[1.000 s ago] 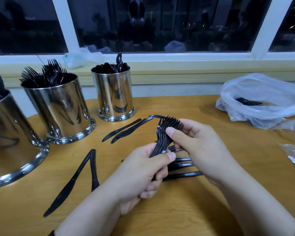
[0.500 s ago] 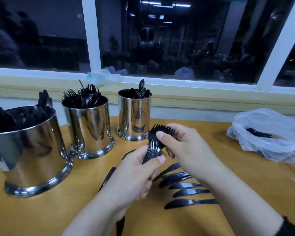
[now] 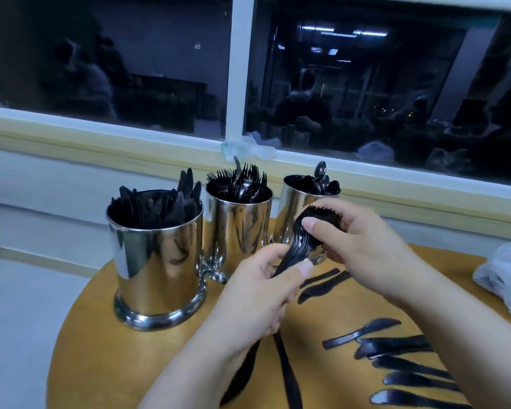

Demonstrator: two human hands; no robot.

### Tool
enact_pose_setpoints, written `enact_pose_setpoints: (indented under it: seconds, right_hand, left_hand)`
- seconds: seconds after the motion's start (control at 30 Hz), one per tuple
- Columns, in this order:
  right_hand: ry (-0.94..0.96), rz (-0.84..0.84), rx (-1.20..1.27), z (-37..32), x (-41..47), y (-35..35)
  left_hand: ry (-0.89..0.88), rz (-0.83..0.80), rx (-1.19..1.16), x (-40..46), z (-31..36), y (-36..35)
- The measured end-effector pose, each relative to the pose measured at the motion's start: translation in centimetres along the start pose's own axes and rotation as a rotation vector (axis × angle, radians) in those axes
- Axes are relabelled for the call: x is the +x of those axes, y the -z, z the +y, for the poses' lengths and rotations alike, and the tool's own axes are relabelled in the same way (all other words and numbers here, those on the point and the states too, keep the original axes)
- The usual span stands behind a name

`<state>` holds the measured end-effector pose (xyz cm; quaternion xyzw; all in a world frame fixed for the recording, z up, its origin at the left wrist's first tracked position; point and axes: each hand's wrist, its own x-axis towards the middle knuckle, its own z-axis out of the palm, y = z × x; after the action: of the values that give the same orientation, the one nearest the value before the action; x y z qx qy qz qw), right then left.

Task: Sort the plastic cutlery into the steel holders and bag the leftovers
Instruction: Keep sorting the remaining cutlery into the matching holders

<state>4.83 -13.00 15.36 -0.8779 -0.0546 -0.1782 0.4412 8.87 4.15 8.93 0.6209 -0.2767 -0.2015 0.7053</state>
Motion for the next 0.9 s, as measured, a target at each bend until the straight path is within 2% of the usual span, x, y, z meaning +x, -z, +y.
enact_pose_setpoints:
  seconds: [0.13, 0.23, 0.37, 0.53, 0.67, 0.83, 0.9]
  right_hand:
    - [0.020, 0.141, -0.006, -0.4, 2.8, -0.2]
    - [0.084, 0.224, -0.105, -1.4, 4.8, -0.2]
    - [0.184, 0.382, -0.176, -4.0, 7.8, 1.2]
    - [0.247, 0.470, -0.358, -5.5, 11.5, 1.4]
    - [0.225, 0.397, -0.498, -4.6, 13.7, -0.5]
    - [0.136, 0.160, -0.653, -2.2, 14.8, -3.2]
    - [0.118, 0.074, -0.788, -1.2, 15.0, -4.0]
  left_hand:
    - [-0.081, 0.154, -0.035, 0.1, 0.0, 1.9]
    - [-0.126, 0.237, -0.065, 0.2, 0.0, 2.8]
    - [-0.097, 0.314, -0.162, 0.4, 0.3, 3.7]
    - [-0.041, 0.358, -0.110, 0.6, 0.4, 4.9]
    - [-0.018, 0.373, -0.093, 0.9, 0.4, 5.3]
    - [-0.013, 0.371, -0.060, 1.0, 0.0, 5.7]
    - [-0.016, 0.369, -0.057, 1.1, -0.1, 5.8]
